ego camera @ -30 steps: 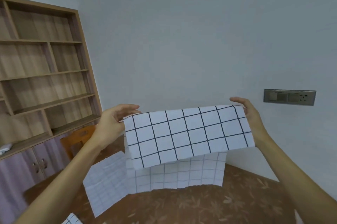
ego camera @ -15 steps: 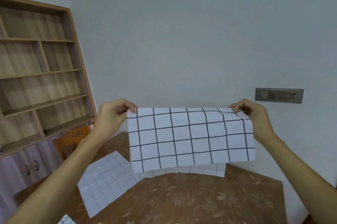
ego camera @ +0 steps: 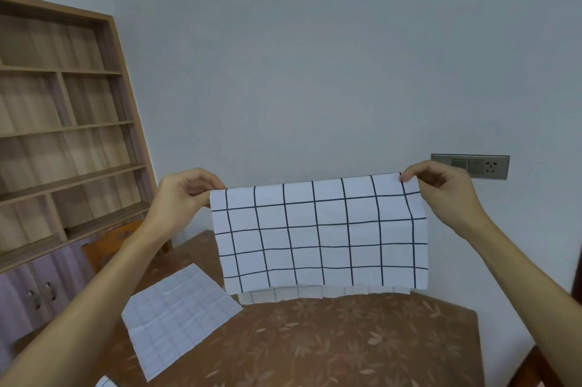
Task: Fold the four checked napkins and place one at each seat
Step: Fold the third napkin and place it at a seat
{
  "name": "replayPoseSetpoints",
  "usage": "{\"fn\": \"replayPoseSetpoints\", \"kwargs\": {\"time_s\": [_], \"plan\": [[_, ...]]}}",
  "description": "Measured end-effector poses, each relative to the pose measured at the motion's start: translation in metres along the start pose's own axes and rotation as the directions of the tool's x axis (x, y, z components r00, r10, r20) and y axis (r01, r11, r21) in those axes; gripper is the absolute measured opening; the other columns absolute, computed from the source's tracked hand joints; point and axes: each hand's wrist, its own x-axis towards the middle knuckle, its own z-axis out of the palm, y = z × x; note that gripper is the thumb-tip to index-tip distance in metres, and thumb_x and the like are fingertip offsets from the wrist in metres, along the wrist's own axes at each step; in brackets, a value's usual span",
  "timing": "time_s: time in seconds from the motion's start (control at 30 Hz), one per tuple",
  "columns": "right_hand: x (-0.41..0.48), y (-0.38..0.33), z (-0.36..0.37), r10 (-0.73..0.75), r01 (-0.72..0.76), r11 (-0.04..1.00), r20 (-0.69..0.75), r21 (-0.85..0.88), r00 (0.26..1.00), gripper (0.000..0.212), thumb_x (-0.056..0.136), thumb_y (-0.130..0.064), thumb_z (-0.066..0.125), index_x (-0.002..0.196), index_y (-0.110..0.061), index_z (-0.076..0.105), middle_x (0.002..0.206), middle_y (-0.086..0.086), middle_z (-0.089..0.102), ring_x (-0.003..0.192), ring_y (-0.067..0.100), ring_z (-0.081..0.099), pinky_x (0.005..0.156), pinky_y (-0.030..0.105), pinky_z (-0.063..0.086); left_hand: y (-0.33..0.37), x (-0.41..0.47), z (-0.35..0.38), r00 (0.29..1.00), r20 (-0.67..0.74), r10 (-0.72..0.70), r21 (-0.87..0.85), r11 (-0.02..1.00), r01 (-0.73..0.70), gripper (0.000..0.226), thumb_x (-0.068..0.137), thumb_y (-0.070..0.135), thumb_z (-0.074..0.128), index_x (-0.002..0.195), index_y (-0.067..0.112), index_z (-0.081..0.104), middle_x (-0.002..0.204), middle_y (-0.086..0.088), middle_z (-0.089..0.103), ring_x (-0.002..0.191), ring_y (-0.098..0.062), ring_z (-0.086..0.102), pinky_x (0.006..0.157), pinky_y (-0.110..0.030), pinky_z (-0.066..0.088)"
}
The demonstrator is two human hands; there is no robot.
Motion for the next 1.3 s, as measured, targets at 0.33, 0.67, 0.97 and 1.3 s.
{"fn": "replayPoseSetpoints", "kwargs": {"time_s": [0.33, 0.67, 0.97, 1.3], "plan": [[0.0, -0.01, -0.007, 0.054, -0.056, 0.997, 0.037, 0.048, 0.998, 0.053, 0.089, 0.018, 0.056, 0.063, -0.025, 0.076, 0.076, -0.014, 0.077, 0.079, 0.0, 0.072, 0.072, 0.01, 0.054, 0.006, 0.0, -0.007, 0.999, -0.05, 0.006, -0.046, 0.999, -0.008, 0.013, 0.087, -0.008, 0.068, 0.09, 0.001, 0.077, 0.087, 0.016, 0.079, 0.089, -0.004, 0.075, 0.081, -0.011, 0.055], [-0.011, -0.021, 0.003, 0.097, -0.1, 0.993, 0.037, 0.065, 0.995, 0.011, 0.084, 0.0, 0.074, 0.085, -0.011, 0.076, 0.083, -0.004, 0.078, 0.079, 0.006, 0.071, 0.077, 0.014, 0.055, 0.008, -0.005, -0.001, 0.992, -0.033, -0.125, 0.031, 0.992, 0.126, 0.034, 0.094, -0.009, 0.05, 0.089, 0.008, 0.08, 0.093, -0.005, 0.08, 0.093, -0.019, 0.075, 0.088, -0.032, 0.06], [-0.016, -0.043, 0.053, 0.033, -0.016, 0.998, 0.342, -0.054, 0.939, 0.045, 0.08, -0.004, 0.08, 0.116, -0.025, 0.064, 0.086, -0.002, 0.078, 0.085, 0.012, 0.07, 0.085, 0.017, 0.05, 0.054, -0.013, 0.085, 0.923, 0.364, -0.127, -0.028, 0.989, 0.147, 0.053, 0.084, 0.037, 0.08, 0.132, 0.03, 0.059, 0.116, 0.01, 0.072, 0.106, -0.002, 0.068, 0.098, -0.031, 0.054], [-0.028, -0.036, 0.056, 0.06, 0.04, 0.965, 0.369, -0.258, 0.928, 0.052, 0.08, -0.035, 0.081, 0.127, -0.037, 0.057, 0.1, -0.015, 0.074, 0.102, 0.002, 0.066, 0.096, 0.021, 0.048, 0.059, -0.018, 0.162, 0.949, 0.303, -0.093, -0.254, 0.951, 0.175, 0.025, 0.082, 0.011, 0.081, 0.106, 0.015, 0.076, 0.096, -0.006, 0.079, 0.09, -0.025, 0.076, 0.087, -0.046, 0.06]]}}
